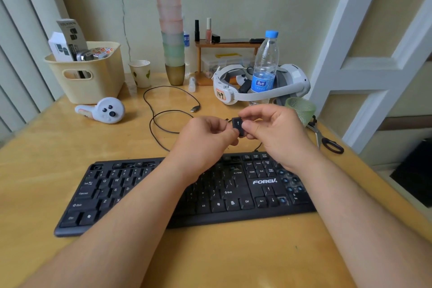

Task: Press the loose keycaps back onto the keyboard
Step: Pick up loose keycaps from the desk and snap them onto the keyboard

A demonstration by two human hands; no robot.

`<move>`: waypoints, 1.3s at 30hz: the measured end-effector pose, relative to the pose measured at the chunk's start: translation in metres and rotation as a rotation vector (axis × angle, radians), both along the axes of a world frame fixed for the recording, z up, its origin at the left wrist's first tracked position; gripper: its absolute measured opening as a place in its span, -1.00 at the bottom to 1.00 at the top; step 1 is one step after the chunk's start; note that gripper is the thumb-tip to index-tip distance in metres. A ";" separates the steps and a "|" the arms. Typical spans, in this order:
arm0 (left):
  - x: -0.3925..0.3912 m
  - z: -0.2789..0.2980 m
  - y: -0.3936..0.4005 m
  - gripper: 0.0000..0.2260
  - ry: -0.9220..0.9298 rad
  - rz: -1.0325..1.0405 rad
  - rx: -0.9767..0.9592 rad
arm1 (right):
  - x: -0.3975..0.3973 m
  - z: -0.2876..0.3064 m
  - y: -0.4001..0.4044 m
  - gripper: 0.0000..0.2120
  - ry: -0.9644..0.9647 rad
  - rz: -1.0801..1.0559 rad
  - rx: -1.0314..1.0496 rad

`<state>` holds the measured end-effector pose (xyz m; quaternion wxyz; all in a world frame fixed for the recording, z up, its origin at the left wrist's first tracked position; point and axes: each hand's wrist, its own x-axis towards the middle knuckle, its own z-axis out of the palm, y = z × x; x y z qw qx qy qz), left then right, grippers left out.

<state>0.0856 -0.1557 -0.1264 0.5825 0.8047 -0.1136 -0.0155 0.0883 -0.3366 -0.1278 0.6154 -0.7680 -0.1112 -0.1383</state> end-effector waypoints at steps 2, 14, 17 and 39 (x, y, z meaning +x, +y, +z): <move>0.000 0.001 0.001 -0.85 0.007 0.009 -0.002 | -0.002 0.002 0.000 -0.66 -0.010 0.013 -0.045; 0.001 0.001 0.002 -0.75 -0.016 0.019 0.012 | -0.004 0.000 0.000 -0.45 -0.035 0.035 -0.257; 0.002 0.000 0.002 -0.74 -0.015 0.022 0.030 | -0.006 0.001 0.000 -0.48 -0.042 0.017 -0.294; -0.006 0.014 0.003 -0.94 0.021 -0.141 -0.199 | -0.038 0.036 -0.001 -0.72 -0.069 -0.095 -0.383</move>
